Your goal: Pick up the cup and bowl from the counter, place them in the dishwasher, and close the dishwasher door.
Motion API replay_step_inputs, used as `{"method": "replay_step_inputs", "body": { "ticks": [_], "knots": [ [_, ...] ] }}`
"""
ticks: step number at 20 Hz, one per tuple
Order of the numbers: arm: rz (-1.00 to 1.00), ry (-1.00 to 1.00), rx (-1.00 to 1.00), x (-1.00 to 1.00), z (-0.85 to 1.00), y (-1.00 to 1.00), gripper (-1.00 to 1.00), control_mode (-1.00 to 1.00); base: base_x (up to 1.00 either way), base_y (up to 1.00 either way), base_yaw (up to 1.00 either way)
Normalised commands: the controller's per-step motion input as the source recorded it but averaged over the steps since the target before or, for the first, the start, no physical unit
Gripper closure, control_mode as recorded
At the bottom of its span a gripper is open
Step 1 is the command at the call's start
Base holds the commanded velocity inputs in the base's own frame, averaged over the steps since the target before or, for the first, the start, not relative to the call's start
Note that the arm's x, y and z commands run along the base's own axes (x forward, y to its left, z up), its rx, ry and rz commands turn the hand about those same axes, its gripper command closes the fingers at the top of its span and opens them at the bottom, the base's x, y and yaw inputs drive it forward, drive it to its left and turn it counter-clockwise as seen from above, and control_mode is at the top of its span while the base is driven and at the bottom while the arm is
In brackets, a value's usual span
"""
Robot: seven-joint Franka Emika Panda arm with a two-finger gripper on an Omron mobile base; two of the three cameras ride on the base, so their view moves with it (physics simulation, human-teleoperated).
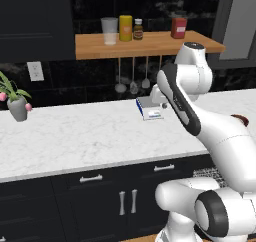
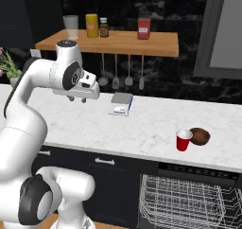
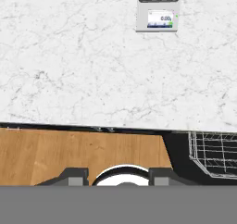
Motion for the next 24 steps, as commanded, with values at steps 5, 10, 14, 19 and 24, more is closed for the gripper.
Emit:
{"method": "replay_step_inputs", "body": {
  "ticks": [5, 10, 14, 19, 24],
  "knots": [
    [-0.06, 0.02, 0.0, -0.02, -0.01, -0.18, -1.0, -1.0, 0.0, 0.0, 0.0],
    [-0.07, 0.0, 0.02, -0.17, 0.0, -0.54, -1.0, -1.0, 0.0, 0.0, 0.0],
    [-0.22, 0.0, 0.01, -0.42, -0.11, -0.55, -1.0, -1.0, 0.0, 0.0, 0.0],
    [-0.18, 0.23, -0.1, -0.07, -0.41, -0.43, -1.0, -1.0, 0.0, 0.0, 0.0],
    [-0.22, 0.2, -0.03, 0.1, -0.3, -0.66, -1.0, -1.0, 0.0, 0.0, 0.0]
  ]
}}
